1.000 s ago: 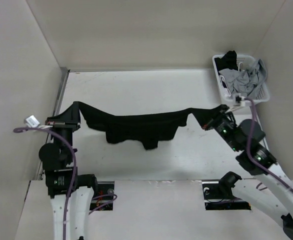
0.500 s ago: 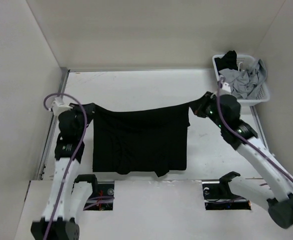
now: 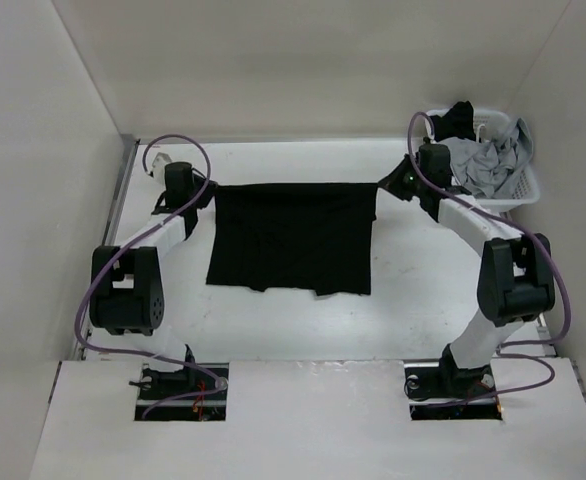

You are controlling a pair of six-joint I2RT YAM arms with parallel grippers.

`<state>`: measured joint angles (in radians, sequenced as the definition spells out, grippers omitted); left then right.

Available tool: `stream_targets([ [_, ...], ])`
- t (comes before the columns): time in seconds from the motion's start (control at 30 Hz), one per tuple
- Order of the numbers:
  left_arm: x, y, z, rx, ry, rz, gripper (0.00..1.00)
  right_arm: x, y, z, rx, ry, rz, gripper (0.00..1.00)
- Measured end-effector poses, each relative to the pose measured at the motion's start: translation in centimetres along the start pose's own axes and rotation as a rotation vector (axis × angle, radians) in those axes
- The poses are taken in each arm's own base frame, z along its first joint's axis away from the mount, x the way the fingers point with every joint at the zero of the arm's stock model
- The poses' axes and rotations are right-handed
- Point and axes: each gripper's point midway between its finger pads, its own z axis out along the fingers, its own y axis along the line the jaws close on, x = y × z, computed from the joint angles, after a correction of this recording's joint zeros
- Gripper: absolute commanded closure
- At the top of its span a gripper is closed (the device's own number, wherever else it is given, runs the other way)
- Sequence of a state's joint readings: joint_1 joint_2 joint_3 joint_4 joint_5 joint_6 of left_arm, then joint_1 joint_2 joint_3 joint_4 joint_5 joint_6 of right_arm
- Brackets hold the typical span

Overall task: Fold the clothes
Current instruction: Fold the tank top

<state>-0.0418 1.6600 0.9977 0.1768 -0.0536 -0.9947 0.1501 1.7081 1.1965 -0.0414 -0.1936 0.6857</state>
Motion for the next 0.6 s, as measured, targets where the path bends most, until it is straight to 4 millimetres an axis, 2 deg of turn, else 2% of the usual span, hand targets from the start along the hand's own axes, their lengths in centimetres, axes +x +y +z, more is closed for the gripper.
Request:
stream_targets([
  [0.1,-0.5,-0.7,-1.3,0.053,-0.032,-0.009,1.0,-0.4,0.3,-0.9,-0.025,-0.032,-0.003,0.97],
  [0.17,-0.2,-0.1,-3.1,0.074,-0.045,-0.025,1.0,0.6,0.0,-2.3,-0.037,-0.044,-0.003,0.97],
  [0.27,0.8,1.6,-5.6,0.086,-0.049,-0.045,0.99,3.3,-1.0,-4.6,-0.042,-0.038,0.01,0.97],
  [0.4,2.1,4.0,-7.9,0.083,-0.042,-0.059,0.99,7.0,-2.0,-7.0,-0.042,-0.022,0.008,0.97],
  [0.5,2.5,5.6,-9.5,0.086,-0.047,-0.071,0.99,9.9,-2.4,-8.7,-0.052,-0.004,-0.008,0.97],
  [0.6,2.5,6.9,-11.2,0.103,-0.065,-0.082,0.99,11.7,-2.9,-9.9,-0.059,-0.001,-0.016,0.97],
])
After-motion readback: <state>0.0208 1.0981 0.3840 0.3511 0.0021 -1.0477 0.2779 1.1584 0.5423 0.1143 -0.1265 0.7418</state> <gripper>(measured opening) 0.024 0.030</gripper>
